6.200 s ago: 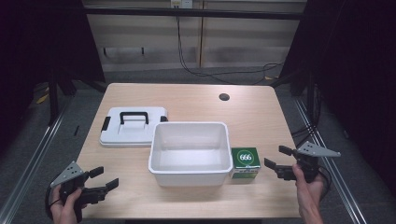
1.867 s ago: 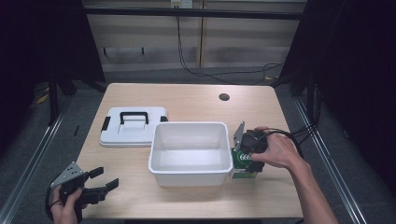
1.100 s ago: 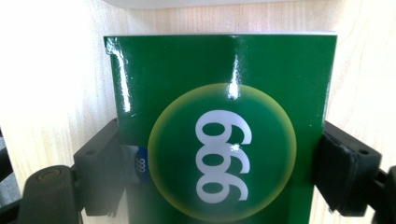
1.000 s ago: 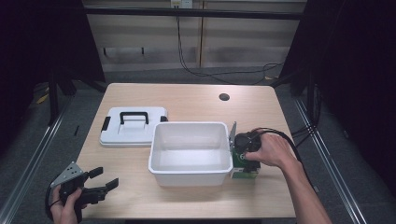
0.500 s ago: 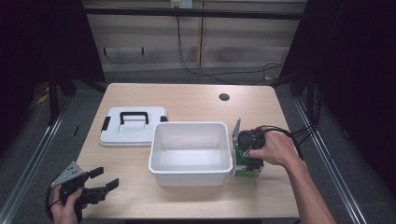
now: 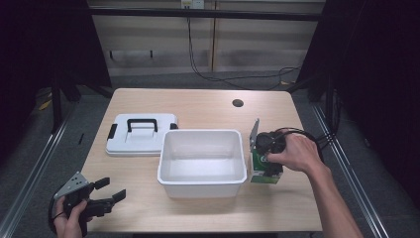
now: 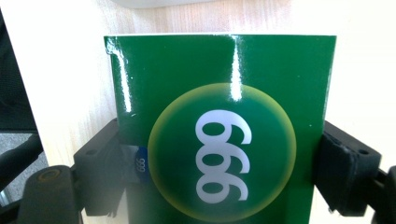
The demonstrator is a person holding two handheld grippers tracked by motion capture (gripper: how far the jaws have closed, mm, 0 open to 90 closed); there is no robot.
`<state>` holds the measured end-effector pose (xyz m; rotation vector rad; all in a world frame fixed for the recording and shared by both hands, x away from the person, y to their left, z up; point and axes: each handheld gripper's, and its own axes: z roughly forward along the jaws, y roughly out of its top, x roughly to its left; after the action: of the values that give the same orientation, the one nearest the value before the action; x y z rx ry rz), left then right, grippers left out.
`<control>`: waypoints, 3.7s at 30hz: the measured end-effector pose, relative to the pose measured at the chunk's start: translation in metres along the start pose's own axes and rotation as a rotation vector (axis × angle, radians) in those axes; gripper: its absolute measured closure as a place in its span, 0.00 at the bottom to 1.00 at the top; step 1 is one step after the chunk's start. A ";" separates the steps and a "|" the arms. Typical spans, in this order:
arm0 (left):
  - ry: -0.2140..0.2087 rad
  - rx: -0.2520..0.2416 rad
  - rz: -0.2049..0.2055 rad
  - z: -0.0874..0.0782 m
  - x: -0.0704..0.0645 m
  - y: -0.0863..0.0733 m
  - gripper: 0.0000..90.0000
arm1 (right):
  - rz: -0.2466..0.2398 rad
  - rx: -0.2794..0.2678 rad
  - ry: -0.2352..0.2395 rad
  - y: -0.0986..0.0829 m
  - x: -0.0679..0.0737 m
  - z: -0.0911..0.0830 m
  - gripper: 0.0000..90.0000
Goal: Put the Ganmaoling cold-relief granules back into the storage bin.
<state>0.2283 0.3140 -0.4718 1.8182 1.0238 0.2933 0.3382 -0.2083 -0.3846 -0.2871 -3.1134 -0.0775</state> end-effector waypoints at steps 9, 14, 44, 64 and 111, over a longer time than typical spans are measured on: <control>-0.001 -0.002 0.001 0.000 0.000 0.000 0.18 | 0.019 -0.013 -0.015 -0.004 0.001 -0.013 0.18; -0.002 -0.003 -0.004 0.000 0.000 0.000 0.18 | 0.035 -0.005 -0.015 -0.007 0.002 -0.024 0.18; -0.001 0.001 -0.001 0.000 0.000 0.000 0.18 | 0.024 0.004 -0.036 -0.007 -0.002 -0.070 0.18; -0.002 -0.001 -0.002 0.001 0.000 0.000 0.18 | 0.009 -0.020 -0.067 0.002 0.000 -0.107 0.18; -0.007 -0.007 -0.005 0.000 0.000 0.000 0.18 | -0.114 -0.040 -0.025 0.116 0.004 -0.114 0.18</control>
<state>0.2286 0.3141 -0.4718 1.8089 1.0209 0.2866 0.3568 -0.0993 -0.2654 -0.1114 -3.1542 -0.1390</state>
